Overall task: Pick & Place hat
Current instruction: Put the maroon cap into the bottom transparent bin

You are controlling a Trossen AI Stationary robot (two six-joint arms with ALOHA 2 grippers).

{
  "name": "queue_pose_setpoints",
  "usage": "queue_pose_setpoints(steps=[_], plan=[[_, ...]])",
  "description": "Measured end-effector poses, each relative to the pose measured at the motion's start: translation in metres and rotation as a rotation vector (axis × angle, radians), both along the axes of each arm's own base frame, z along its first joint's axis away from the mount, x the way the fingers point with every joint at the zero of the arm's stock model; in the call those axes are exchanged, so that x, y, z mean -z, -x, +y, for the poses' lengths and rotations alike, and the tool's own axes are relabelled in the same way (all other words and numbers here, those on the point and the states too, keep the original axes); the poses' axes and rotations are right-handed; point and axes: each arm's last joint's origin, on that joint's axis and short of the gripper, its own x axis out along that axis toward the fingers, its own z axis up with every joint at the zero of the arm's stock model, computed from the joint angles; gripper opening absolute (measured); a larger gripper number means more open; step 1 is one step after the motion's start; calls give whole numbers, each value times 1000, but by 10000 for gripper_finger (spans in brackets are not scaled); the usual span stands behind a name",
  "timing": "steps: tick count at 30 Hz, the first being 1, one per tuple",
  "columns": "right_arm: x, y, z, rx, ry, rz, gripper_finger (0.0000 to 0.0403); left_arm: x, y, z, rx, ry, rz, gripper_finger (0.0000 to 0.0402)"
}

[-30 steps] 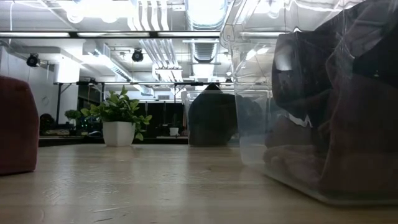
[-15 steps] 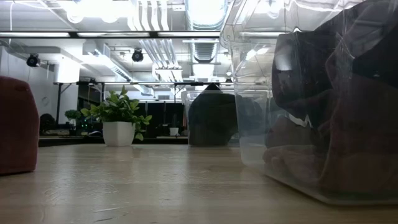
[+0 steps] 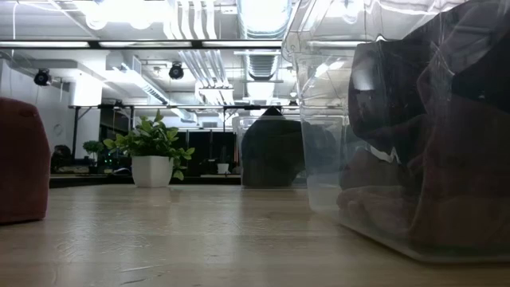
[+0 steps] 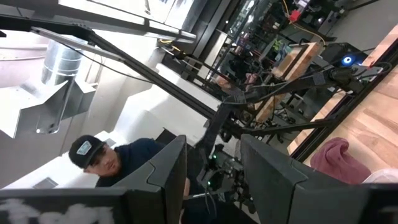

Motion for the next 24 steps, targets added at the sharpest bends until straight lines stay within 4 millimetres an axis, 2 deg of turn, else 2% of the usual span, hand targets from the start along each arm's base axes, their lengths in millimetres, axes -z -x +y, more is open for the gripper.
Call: queue_pose_setpoints(steps=[8,14,24], plan=[[0,0,0,0,0,0,146,18,-4,0,-68,-14,29,248],[0,0,0,0,1,0,146,27,-8,5,-212,45,69,248],[0,0,0,0,1,0,146,28,-7,5,-277,87,75,248]])
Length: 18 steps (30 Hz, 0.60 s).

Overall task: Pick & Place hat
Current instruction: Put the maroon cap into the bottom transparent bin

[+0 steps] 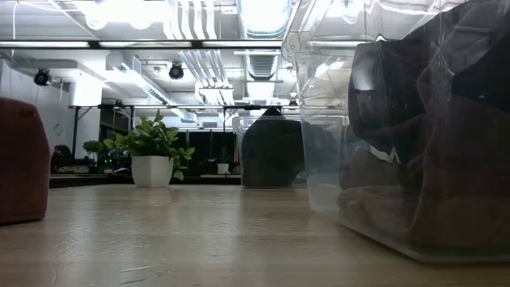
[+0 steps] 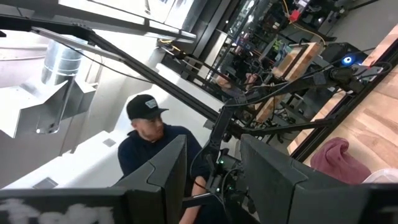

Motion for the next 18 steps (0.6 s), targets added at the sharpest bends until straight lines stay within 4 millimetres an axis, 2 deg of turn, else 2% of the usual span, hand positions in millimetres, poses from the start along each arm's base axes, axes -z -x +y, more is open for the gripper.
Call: queue_pose_setpoints(steps=[8,13,18], plan=[[0,0,0,0,0,0,146,2,4,-1,-195,119,65,248],[0,0,0,0,0,0,146,14,13,-2,-187,92,151,248],[0,0,0,0,0,0,146,21,18,-2,-184,68,166,248]])
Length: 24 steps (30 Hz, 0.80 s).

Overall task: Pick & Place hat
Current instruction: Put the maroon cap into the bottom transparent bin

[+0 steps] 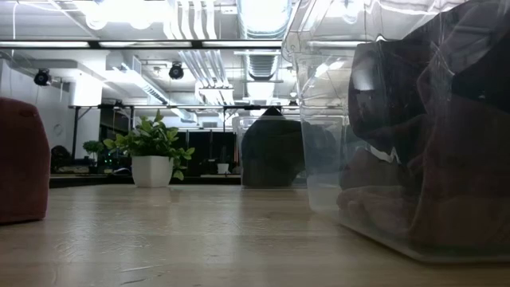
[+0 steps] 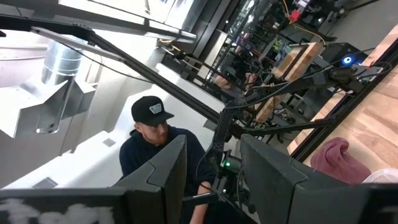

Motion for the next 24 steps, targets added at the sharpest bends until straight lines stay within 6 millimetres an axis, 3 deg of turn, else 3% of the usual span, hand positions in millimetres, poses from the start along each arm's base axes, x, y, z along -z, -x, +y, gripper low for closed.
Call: queue_pose_setpoints(steps=[9,18,24], plan=[[0,0,0,0,0,0,146,16,3,2,-11,-40,15,248],[0,0,0,0,0,0,146,17,-1,2,3,-63,-72,248],[0,0,0,0,0,0,146,35,0,4,28,-99,-68,248]])
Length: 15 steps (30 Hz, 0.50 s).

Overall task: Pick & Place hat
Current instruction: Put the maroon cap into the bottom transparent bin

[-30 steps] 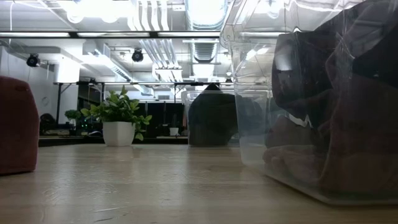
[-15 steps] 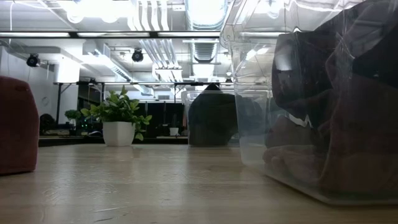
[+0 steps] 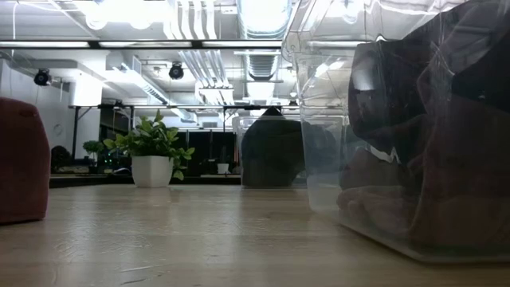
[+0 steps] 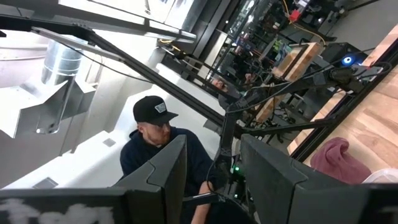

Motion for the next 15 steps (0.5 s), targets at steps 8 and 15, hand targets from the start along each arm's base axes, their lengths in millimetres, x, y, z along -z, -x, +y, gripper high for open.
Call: queue_pose_setpoints(steps=[8,15], plan=[[0,0,0,0,0,0,146,21,3,10,-5,-100,-24,248],[0,0,0,0,0,0,146,28,5,23,-99,-195,-61,239]])
